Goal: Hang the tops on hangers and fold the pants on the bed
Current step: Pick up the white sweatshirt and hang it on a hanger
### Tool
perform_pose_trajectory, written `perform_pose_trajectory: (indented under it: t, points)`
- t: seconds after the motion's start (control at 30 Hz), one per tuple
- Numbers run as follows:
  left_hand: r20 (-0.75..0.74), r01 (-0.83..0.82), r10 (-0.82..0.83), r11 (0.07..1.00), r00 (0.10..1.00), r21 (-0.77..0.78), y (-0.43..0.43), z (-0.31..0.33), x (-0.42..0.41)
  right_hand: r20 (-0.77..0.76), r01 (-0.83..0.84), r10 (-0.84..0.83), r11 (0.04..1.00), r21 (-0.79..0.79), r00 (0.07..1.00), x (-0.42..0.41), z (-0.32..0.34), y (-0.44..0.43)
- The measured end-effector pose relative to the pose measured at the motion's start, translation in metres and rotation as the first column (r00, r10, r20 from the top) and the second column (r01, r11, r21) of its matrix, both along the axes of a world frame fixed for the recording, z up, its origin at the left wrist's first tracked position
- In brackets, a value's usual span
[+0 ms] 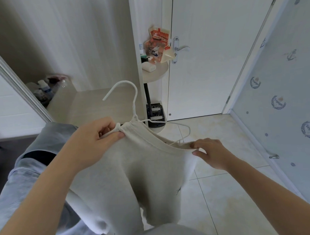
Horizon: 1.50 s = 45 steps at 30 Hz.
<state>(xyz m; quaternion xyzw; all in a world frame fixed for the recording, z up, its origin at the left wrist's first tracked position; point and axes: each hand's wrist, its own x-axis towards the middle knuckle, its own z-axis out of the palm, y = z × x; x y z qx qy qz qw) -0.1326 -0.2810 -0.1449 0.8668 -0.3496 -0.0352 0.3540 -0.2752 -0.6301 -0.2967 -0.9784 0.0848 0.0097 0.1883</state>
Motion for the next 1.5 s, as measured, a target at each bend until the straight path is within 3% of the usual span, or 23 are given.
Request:
perform_pose_trajectory:
  t: [0.07, 0.2, 0.43, 0.57, 0.77, 1.13, 1.37, 1.5]
  points:
    - [-0.026, 0.008, -0.008, 1.000, 1.000, 0.021, 0.005, -0.002, 0.001, 0.086, 0.009, -0.021, 0.990, 0.141, 0.996, -0.002, 0.012, -0.008]
    - [-0.041, 0.050, -0.048, 0.998, 0.998, 0.037, 0.005, -0.007, 0.000, 0.211, 0.029, -0.079, 0.973, 0.231, 0.974, 0.002, 0.046, -0.005]
    - [-0.019, 0.142, -0.142, 0.990, 0.990, -0.020, -0.032, -0.009, -0.014, 0.402, -0.239, 0.095, 0.915, 0.325, 0.910, 0.015, 0.123, 0.062]
    - [0.009, 0.152, -0.152, 0.985, 0.988, -0.078, -0.052, -0.008, -0.018, 0.381, -0.241, 0.092, 0.899, 0.365, 0.920, 0.023, 0.139, 0.091]
    - [-0.116, 0.123, -0.140, 0.982, 0.983, -0.144, -0.028, -0.011, 0.007, 0.363, -0.155, -0.054, 0.838, 0.523, 0.930, 0.015, 0.154, 0.071]
    - [-0.202, 0.016, -0.059, 0.978, 0.978, -0.208, 0.003, -0.017, 0.029, 0.251, -0.090, -0.032, 0.884, 0.458, 0.967, 0.012, 0.164, 0.049]
    - [-0.154, -0.079, 0.053, 0.982, 0.987, -0.172, 0.009, -0.022, 0.031, 0.268, -0.086, -0.038, 0.896, 0.435, 0.963, 0.017, 0.166, 0.055]
    - [-0.055, -0.065, 0.063, 0.997, 0.997, -0.043, 0.012, -0.020, 0.030, 0.237, -0.083, -0.029, 0.888, 0.453, 0.971, 0.018, 0.167, 0.058]
